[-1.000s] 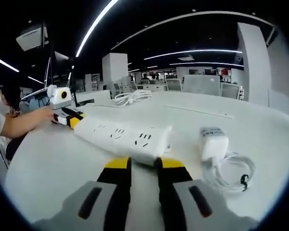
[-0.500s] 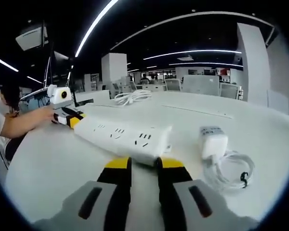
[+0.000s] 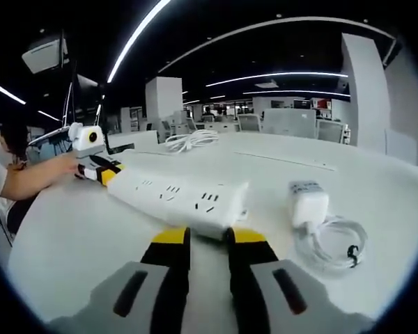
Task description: Straighten the power strip on the desk, plug the charger into it
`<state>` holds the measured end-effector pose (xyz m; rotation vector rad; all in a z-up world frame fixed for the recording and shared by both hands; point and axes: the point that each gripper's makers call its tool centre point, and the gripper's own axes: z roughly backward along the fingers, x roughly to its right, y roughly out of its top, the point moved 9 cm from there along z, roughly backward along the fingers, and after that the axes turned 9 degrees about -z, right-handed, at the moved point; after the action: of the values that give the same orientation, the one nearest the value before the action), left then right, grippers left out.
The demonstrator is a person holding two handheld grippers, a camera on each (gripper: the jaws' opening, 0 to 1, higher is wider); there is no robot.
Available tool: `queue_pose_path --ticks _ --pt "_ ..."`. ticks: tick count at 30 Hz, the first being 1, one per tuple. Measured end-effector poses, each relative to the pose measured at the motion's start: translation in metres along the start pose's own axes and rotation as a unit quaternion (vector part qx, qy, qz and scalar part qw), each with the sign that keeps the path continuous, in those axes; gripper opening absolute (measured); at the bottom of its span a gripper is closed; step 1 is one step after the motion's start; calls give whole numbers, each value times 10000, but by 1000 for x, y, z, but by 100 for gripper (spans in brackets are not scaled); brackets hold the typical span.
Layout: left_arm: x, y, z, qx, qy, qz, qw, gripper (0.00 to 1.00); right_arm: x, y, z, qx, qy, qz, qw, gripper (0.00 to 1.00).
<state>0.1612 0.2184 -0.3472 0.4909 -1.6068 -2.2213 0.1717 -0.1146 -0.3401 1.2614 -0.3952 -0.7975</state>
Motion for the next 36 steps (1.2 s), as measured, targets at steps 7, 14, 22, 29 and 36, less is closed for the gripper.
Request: queue_pose_path --ticks 7,14,22,29,36 --pt "0 0 0 6 -19 -3 10000 12 -3 -2 4 11 -17 21 10000 20" --pt "0 0 0 3 -34 11 10000 12 -4 -3 6 14 -54 59 10000 20" --pt "0 -1 1 2 -62 34 10000 12 -4 -3 6 17 -80 85 9999 20" --pt "0 0 0 1 -101 44 9999 12 -8 -5 10 21 -73 61 10000 19" --pt "0 0 0 -1 -98 38 9999 12 -13 -7 13 25 -98 52 9999 19"
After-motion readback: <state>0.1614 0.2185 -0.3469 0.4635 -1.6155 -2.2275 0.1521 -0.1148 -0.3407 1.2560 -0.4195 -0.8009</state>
